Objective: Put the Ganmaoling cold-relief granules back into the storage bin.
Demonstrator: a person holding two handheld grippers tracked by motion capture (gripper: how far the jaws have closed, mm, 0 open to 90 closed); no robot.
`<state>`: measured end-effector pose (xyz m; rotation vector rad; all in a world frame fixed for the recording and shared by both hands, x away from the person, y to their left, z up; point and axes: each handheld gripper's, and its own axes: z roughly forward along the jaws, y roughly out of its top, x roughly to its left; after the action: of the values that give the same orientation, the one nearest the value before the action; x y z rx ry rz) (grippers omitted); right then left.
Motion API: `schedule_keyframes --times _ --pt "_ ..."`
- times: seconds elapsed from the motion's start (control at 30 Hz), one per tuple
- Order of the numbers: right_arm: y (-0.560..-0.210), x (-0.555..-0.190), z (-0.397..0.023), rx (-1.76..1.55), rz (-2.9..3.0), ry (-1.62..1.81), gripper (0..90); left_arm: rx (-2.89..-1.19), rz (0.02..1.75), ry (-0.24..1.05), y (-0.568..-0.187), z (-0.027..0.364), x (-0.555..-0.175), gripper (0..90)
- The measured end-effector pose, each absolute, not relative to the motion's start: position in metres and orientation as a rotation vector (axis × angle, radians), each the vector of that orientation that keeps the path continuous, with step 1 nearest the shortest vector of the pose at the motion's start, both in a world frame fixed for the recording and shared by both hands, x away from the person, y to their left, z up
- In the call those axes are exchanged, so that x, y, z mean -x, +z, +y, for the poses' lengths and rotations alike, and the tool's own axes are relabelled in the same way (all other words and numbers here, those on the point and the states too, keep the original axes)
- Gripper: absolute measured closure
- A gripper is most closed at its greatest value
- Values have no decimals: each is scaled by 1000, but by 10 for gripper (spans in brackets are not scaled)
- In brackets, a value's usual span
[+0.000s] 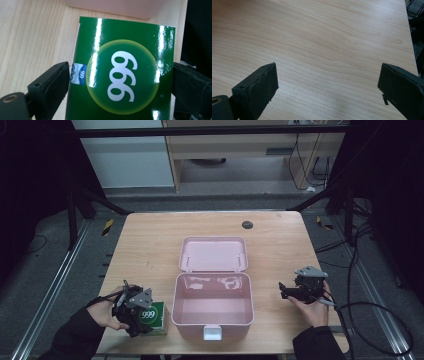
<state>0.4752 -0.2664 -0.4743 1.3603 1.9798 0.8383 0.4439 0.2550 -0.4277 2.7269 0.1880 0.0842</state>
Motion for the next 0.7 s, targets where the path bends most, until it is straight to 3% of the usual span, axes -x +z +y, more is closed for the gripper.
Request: schedule_keyframes --times 0.7 --pt "-478 -477 -263 -1349 2018 812 33 -2770 189 51 -442 249 -446 84"
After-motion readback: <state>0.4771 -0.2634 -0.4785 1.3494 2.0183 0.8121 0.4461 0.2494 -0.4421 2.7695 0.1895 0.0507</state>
